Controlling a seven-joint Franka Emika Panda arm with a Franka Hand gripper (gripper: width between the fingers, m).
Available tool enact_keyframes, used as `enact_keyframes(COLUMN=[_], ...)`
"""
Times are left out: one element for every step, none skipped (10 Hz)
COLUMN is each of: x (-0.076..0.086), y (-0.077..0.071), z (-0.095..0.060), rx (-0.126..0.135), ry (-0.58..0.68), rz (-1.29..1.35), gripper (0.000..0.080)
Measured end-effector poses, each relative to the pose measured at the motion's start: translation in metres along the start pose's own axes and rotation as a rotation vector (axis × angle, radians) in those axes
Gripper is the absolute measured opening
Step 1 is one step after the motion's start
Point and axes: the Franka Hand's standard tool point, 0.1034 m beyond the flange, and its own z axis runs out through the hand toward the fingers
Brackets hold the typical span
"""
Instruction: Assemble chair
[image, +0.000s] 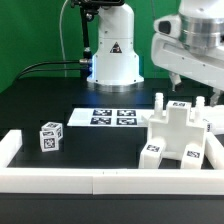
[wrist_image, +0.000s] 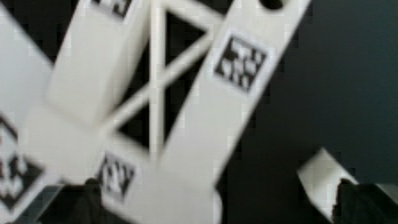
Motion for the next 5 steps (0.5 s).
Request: enact_keyframes(x=[-0.0055, -0.0087, -0.0093, -0.0091, -0.0099], y=[-0.0057, -0.0091, -0.0093, -0.0095, -0.0095], z=[0.0081, 0.0128, 0.0118, 0.0121, 0.014], rx=[0.03, 0.048, 0.037, 0.038, 0.036], ry=[0.023, 0.037, 0.03, 0.03, 0.031], rz=[0.054, 0.071, 0.055, 0.055, 0.057], gripper=[0.0648, 0.0648, 0.0648, 0.0648, 0.0648])
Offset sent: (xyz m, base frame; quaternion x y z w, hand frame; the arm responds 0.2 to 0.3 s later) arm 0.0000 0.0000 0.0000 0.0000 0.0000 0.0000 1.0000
